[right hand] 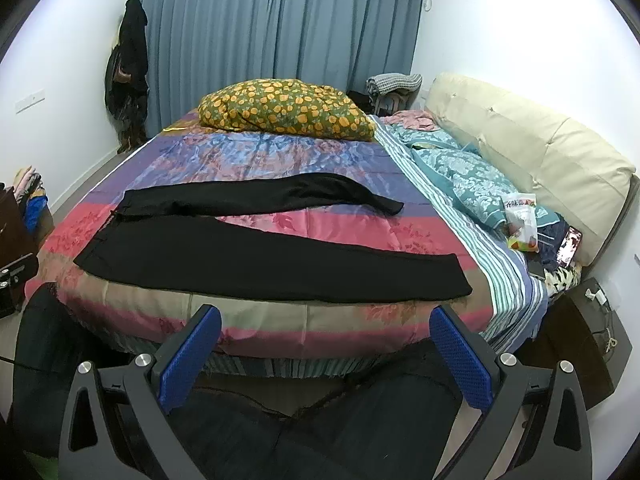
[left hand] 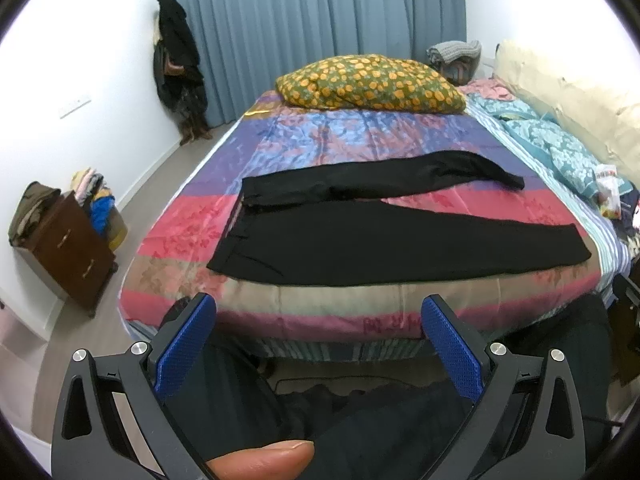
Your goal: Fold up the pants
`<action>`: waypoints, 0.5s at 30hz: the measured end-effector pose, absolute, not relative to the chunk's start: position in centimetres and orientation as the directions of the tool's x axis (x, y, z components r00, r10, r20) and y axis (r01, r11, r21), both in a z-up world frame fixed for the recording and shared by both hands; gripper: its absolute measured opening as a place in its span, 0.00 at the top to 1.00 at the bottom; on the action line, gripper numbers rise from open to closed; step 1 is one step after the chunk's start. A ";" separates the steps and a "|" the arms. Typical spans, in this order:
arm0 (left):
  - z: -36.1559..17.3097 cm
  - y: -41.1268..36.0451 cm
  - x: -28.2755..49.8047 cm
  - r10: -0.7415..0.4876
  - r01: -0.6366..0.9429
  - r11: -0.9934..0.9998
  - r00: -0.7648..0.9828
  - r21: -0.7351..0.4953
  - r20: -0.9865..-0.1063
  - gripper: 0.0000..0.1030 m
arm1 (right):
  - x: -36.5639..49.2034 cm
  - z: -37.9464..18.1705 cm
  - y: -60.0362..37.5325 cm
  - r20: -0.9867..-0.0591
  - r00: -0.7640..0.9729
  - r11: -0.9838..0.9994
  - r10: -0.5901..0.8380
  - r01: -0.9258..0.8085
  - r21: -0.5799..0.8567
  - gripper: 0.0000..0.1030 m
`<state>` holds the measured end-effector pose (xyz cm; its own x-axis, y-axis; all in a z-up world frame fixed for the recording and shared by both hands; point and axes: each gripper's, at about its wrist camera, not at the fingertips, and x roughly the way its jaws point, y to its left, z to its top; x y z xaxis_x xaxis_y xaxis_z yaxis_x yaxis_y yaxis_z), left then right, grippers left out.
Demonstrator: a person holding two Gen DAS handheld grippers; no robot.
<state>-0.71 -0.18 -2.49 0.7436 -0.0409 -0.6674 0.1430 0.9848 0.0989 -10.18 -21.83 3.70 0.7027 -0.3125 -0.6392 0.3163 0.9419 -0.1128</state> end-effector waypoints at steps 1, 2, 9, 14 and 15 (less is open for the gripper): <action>-2.4 -0.1 -0.6 -0.041 0.142 0.985 0.743 0.098 -0.668 0.00 | -10.1 3.7 -21.8 -0.642 0.701 0.943 -0.310 0.314 -0.113 0.00; -2.3 -0.1 -0.6 -0.041 0.142 0.985 0.743 0.098 -0.668 0.00 | -10.1 3.6 -21.8 -0.644 0.700 0.943 -0.309 0.312 -0.114 0.00; -2.0 0.1 -0.4 -0.043 0.144 0.985 0.741 0.096 -0.671 0.00 | -10.1 3.4 -21.6 -0.642 0.701 0.943 -0.312 0.311 -0.119 0.00; -1.7 0.1 -0.2 -0.043 0.144 0.985 0.740 0.095 -0.671 0.00 | -10.0 3.4 -21.6 -0.640 0.702 0.943 -0.313 0.311 -0.121 0.00; -1.6 0.2 -0.3 -0.044 0.144 0.985 0.741 0.095 -0.670 0.00 | -10.0 3.4 -21.6 -0.640 0.702 0.943 -0.313 0.310 -0.121 0.00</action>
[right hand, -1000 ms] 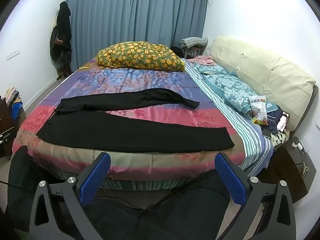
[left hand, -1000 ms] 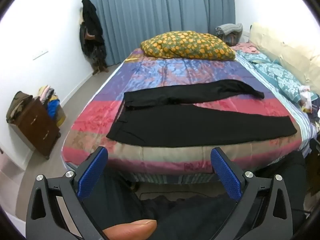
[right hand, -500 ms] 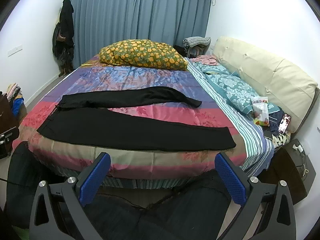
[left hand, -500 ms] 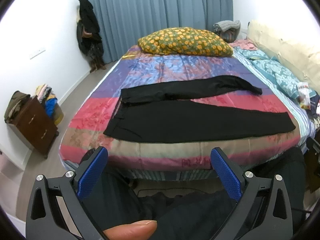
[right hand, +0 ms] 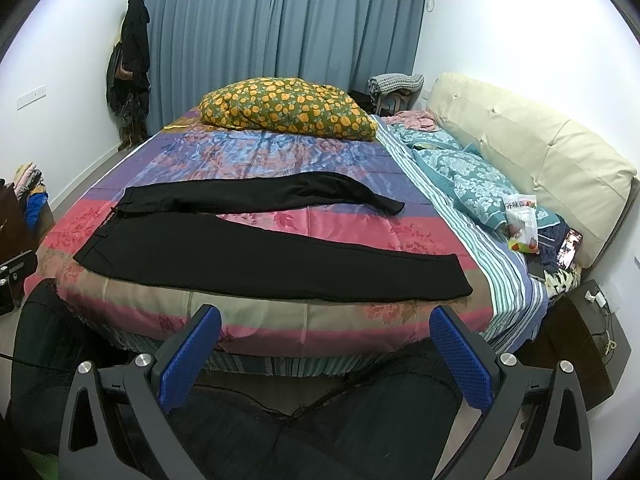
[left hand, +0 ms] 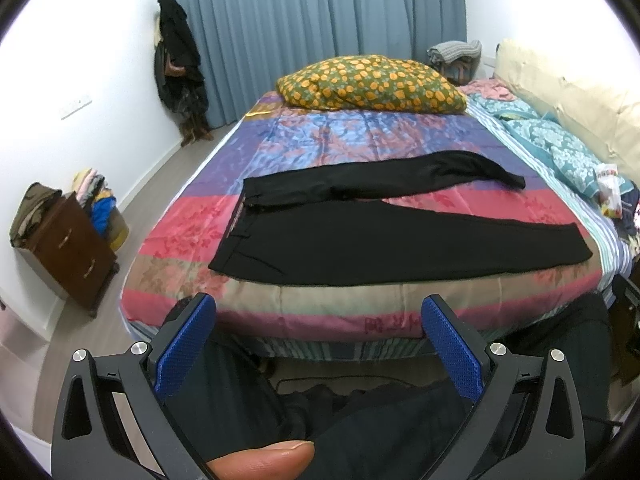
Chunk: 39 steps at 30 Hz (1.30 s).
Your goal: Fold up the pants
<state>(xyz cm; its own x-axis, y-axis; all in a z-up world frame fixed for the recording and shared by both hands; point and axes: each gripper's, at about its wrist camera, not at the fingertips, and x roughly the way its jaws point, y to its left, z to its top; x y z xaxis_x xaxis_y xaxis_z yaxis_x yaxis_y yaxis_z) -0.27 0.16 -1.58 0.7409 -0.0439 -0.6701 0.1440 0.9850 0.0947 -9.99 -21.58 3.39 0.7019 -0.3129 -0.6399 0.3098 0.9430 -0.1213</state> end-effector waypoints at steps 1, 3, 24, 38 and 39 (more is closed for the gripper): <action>-1.6 0.1 -0.3 -0.043 0.143 0.985 0.740 0.095 -0.671 0.00 | -9.9 3.4 -21.6 -0.641 0.702 0.944 -0.312 0.308 -0.121 0.00; -1.6 0.2 -0.3 -0.042 0.143 0.985 0.740 0.095 -0.671 0.00 | -10.0 3.4 -21.6 -0.642 0.701 0.944 -0.311 0.308 -0.121 0.00; -1.6 0.6 -0.2 -0.040 0.141 0.985 0.737 0.096 -0.675 0.00 | -10.2 3.2 -21.2 -0.628 0.708 0.941 -0.322 0.312 -0.130 0.00; -1.5 0.4 -0.1 -0.022 0.136 0.984 0.736 0.116 -0.677 0.00 | -10.3 3.3 -22.2 -0.643 0.693 0.934 -0.326 0.343 -0.104 0.00; -1.5 0.4 -0.1 -0.023 0.136 0.984 0.736 0.116 -0.677 0.00 | -10.2 3.3 -22.3 -0.645 0.692 0.934 -0.324 0.344 -0.099 0.00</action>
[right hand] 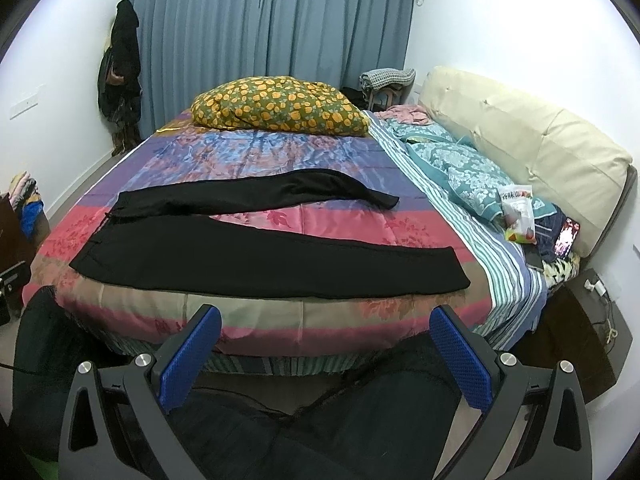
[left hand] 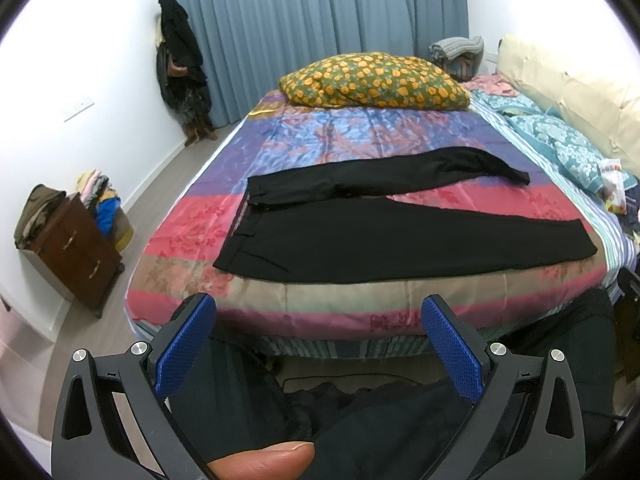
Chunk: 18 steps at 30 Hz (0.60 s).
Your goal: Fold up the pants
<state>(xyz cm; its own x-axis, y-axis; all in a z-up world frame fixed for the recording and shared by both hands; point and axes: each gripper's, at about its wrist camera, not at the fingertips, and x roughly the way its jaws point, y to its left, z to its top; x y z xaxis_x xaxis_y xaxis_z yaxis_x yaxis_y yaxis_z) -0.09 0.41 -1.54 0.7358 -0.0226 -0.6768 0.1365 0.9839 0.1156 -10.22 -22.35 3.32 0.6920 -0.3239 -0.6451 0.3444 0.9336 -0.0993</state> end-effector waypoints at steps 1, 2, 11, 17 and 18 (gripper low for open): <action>-1.6 0.4 -0.1 -0.023 0.137 0.984 0.736 0.116 -0.677 0.00 | -10.2 3.3 -22.4 -0.648 0.691 0.934 -0.321 0.345 -0.095 0.00; -1.6 0.4 -0.1 -0.023 0.137 0.984 0.736 0.116 -0.677 0.00 | -10.1 3.2 -22.5 -0.652 0.690 0.934 -0.316 0.345 -0.088 0.00; -1.6 0.4 -0.2 -0.024 0.137 0.984 0.736 0.115 -0.676 0.00 | -10.8 3.5 -23.1 -0.629 0.737 0.946 -0.249 0.324 0.005 0.00; -1.7 0.3 -0.3 -0.025 0.137 0.984 0.736 0.112 -0.677 0.00 | -11.1 3.3 -24.4 -0.636 0.742 0.935 -0.214 0.344 0.085 0.00; -1.8 0.3 -0.3 -0.025 0.137 0.984 0.736 0.112 -0.677 0.00 | -11.1 3.2 -24.5 -0.639 0.740 0.934 -0.209 0.345 0.094 0.00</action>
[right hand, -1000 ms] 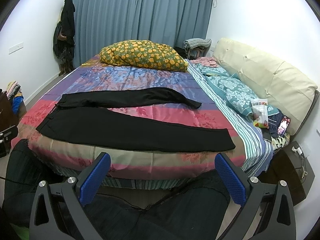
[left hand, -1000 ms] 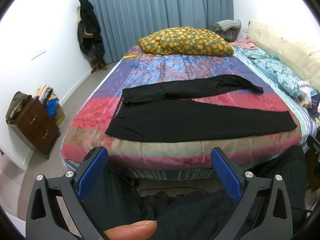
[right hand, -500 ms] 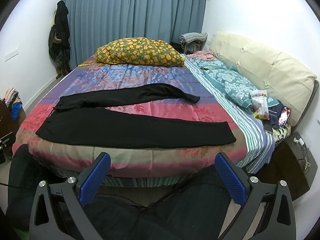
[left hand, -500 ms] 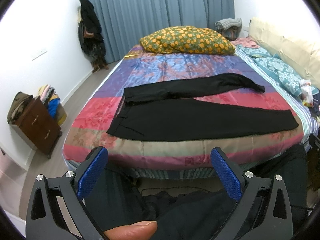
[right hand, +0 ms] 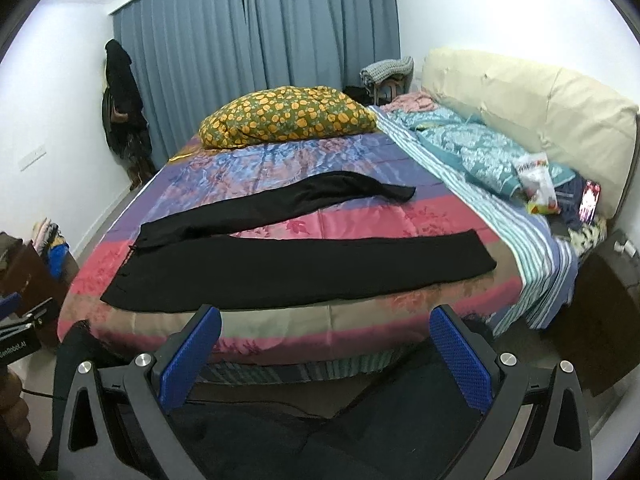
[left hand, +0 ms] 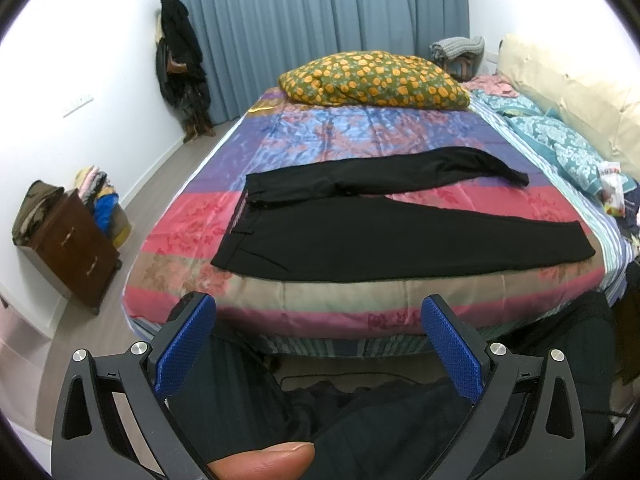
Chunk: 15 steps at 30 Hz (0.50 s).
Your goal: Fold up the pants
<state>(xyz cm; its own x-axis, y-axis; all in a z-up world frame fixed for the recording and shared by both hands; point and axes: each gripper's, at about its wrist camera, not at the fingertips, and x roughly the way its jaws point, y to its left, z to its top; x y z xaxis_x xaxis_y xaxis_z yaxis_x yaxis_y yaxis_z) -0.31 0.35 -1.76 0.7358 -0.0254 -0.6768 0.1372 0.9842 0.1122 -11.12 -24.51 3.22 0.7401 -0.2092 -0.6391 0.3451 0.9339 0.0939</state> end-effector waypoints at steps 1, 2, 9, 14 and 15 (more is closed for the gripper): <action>-1.7 0.4 -0.3 -0.026 0.138 0.984 0.736 0.112 -0.676 0.00 | -11.1 3.2 -24.7 -0.642 0.739 0.933 -0.205 0.345 0.099 0.00; -1.7 0.3 -0.3 -0.027 0.138 0.984 0.736 0.111 -0.676 0.00 | -11.0 3.1 -24.8 -0.645 0.736 0.933 -0.203 0.346 0.101 0.00; -1.8 0.2 -0.4 -0.028 0.138 0.984 0.736 0.109 -0.677 0.00 | -10.7 2.7 -24.8 -0.666 0.720 0.934 -0.196 0.344 0.097 0.00; -1.9 0.2 -0.5 -0.027 0.136 0.985 0.735 0.109 -0.678 0.00 | -10.2 2.0 -24.5 -0.686 0.714 0.946 -0.138 0.301 0.123 0.00; -1.9 0.1 -0.6 -0.026 0.136 0.985 0.734 0.109 -0.679 0.00 | -10.1 1.8 -24.3 -0.690 0.713 0.949 -0.123 0.288 0.128 0.00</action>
